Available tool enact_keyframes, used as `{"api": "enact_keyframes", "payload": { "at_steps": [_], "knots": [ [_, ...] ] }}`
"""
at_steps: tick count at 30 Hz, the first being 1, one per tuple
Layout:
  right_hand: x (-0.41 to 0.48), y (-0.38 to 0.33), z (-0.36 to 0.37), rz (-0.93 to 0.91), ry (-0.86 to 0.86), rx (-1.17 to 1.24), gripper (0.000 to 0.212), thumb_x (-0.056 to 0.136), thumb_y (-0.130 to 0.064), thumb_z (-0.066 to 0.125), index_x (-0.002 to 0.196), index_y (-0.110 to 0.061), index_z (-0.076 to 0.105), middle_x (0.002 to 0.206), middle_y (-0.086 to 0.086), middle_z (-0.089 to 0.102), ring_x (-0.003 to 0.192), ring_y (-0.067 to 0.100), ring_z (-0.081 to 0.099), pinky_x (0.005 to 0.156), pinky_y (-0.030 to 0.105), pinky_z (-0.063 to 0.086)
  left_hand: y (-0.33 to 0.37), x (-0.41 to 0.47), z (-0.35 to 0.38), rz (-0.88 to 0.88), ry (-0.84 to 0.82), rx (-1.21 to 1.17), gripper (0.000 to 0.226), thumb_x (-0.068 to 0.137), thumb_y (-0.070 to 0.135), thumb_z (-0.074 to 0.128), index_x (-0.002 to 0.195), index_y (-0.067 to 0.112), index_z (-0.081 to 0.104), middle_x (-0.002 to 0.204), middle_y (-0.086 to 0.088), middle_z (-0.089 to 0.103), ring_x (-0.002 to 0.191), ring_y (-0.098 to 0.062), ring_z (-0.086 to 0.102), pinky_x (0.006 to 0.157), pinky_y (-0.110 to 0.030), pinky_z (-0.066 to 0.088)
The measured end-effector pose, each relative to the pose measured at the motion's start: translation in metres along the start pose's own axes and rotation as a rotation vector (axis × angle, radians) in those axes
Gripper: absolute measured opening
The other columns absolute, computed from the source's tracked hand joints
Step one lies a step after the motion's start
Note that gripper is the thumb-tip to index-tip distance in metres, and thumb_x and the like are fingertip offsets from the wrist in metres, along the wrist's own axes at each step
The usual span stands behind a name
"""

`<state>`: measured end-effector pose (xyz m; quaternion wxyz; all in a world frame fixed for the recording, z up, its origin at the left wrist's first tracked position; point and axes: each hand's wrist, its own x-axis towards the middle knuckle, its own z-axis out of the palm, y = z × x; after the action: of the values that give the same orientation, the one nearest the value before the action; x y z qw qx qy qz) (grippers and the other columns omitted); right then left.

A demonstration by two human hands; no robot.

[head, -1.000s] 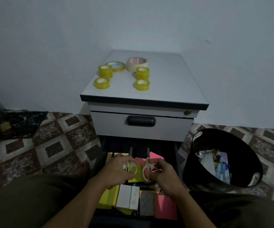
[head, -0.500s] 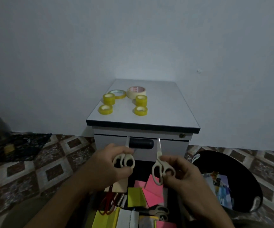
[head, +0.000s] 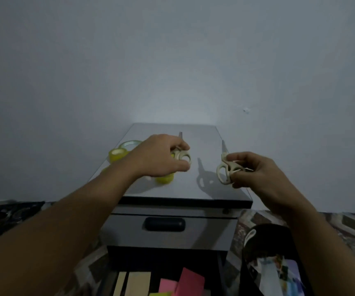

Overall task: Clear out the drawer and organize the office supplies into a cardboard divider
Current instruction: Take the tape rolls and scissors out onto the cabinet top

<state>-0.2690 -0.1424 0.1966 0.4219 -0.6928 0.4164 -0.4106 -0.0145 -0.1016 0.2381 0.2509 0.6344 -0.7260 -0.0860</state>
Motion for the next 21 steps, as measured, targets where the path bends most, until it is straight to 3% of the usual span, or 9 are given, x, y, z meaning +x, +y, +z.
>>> {"api": "enact_keyframes", "payload": {
  "at_steps": [5, 9, 13, 18, 21],
  "knots": [
    [0.076, 0.029, -0.01, 0.072, -0.032, -0.084, 0.031, 0.082, 0.0, 0.067, 0.107, -0.019, 0.071, 0.101, 0.006, 0.074, 0.08, 0.017, 0.063, 0.06, 0.023, 0.047, -0.013, 0.083, 0.02, -0.048, -0.123, 0.117, 0.055, 0.072, 0.052, 0.076, 0.123, 0.037, 0.065, 0.122, 0.007, 0.065, 0.107, -0.016, 0.06, 0.096, -0.037, 0.05],
    [0.12, 0.053, -0.005, 0.115, -0.078, -0.177, 0.024, 0.082, -0.01, 0.073, 0.104, -0.017, 0.073, 0.099, 0.006, 0.072, 0.091, 0.024, 0.069, 0.08, 0.034, 0.059, -0.025, 0.13, 0.042, -0.09, -0.237, 0.306, 0.057, 0.069, 0.063, 0.067, 0.122, 0.045, 0.061, 0.129, 0.01, 0.061, 0.118, -0.022, 0.053, 0.1, -0.042, 0.04],
    [0.144, 0.068, -0.002, 0.089, -0.048, -0.256, 0.02, 0.083, -0.016, 0.071, 0.103, -0.019, 0.073, 0.098, 0.002, 0.071, 0.087, 0.017, 0.066, 0.071, 0.023, 0.051, -0.034, 0.155, 0.059, -0.109, -0.318, 0.433, 0.052, 0.077, 0.063, 0.065, 0.125, 0.046, 0.058, 0.135, 0.01, 0.055, 0.129, -0.026, 0.042, 0.1, -0.048, 0.028],
    [0.151, 0.077, 0.0, -0.018, -0.01, -0.437, 0.023, 0.085, -0.031, 0.068, 0.108, -0.027, 0.071, 0.106, -0.007, 0.067, 0.095, 0.011, 0.061, 0.082, 0.028, 0.05, -0.036, 0.162, 0.065, -0.116, -0.355, 0.456, 0.049, 0.077, 0.064, 0.065, 0.124, 0.049, 0.058, 0.137, 0.006, 0.054, 0.129, -0.029, 0.034, 0.102, -0.05, 0.028],
    [0.151, 0.077, 0.001, -0.043, -0.035, -0.478, 0.021, 0.086, -0.031, 0.069, 0.107, -0.027, 0.073, 0.106, -0.006, 0.067, 0.088, 0.008, 0.059, 0.072, 0.023, 0.045, -0.037, 0.161, 0.064, -0.114, -0.356, 0.445, 0.052, 0.078, 0.067, 0.064, 0.127, 0.049, 0.057, 0.139, 0.007, 0.052, 0.13, -0.029, 0.034, 0.103, -0.051, 0.027]
  ]
}}
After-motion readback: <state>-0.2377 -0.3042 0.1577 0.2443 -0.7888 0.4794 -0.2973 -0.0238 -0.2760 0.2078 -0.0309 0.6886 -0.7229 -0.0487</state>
